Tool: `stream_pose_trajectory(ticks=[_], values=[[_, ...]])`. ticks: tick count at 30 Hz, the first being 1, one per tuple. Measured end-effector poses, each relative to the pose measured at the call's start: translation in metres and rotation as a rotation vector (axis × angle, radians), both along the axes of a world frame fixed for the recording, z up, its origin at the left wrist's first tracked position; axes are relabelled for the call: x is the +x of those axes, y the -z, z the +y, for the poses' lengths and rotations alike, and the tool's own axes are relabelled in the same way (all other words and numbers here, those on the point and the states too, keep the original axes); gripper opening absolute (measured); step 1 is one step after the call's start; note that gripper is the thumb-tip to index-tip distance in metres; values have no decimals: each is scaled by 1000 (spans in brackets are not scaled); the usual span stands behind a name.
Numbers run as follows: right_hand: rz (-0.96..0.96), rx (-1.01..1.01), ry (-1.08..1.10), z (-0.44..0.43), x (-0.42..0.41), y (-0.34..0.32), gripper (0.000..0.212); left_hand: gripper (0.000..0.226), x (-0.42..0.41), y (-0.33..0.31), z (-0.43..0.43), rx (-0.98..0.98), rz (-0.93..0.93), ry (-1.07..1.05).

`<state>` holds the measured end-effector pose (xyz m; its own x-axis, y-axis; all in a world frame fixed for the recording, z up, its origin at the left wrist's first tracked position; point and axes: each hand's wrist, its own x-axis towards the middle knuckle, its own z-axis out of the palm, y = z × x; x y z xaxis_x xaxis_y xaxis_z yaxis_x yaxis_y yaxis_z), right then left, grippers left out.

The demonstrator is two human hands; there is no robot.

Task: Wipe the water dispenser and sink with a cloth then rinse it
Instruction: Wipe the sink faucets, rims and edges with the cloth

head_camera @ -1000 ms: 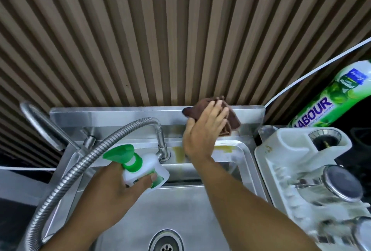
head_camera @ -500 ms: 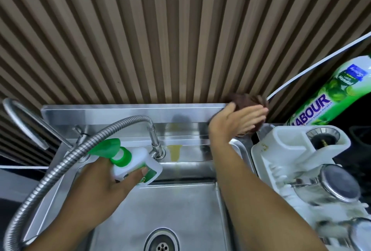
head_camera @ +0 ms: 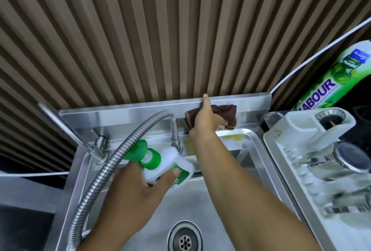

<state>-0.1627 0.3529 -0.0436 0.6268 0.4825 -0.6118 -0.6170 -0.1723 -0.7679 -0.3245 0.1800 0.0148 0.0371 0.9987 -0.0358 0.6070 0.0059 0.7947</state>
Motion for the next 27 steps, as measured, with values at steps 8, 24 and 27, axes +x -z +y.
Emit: stream_pose_trajectory(ticks=[8,24,27], values=[[274,245,96,-24,58,-28,28,28,3,-6,-1,2,4,14],[-1745,93,-1339,-86,47,101,64,25,5,-6,1,47,-38,-31],[-1707,76,-1266,-93,43,82,61,26,4,-6,0,54,-33,-38]])
